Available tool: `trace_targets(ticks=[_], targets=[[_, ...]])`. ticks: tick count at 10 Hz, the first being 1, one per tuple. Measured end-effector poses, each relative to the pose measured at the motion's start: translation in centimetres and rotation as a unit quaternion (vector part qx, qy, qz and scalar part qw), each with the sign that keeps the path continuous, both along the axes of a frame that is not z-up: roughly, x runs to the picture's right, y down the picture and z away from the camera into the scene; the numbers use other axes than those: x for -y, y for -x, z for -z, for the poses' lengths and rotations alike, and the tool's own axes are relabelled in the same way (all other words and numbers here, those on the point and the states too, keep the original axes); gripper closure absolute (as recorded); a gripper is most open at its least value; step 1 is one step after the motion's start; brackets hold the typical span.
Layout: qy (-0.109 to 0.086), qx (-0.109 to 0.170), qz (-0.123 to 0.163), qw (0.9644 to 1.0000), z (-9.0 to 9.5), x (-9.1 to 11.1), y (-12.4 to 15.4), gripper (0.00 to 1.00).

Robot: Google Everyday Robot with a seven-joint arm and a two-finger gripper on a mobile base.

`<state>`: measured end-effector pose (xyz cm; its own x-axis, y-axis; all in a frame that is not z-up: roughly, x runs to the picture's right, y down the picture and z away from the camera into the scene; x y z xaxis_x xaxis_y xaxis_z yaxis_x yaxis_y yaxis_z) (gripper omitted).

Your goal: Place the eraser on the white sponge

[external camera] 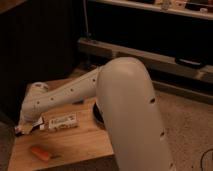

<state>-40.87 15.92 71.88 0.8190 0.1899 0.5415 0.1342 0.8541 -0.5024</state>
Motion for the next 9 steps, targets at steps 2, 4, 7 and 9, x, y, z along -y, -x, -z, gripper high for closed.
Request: trace_targets(ticks=[2, 4, 7, 9], targets=[[0.003, 0.004, 0.008, 1.0000, -0.4, -0.8, 1.0, 0.35], [0.006, 0.005, 0.011, 0.9999, -1.0, -1.2, 1.8, 0.35], [0.004, 0.003, 0.008, 1.0000, -2.3, -1.2, 2.9, 0.35], [0.006, 0.002, 0.011, 0.9999, -3.2, -1.6, 3.2, 0.35]])
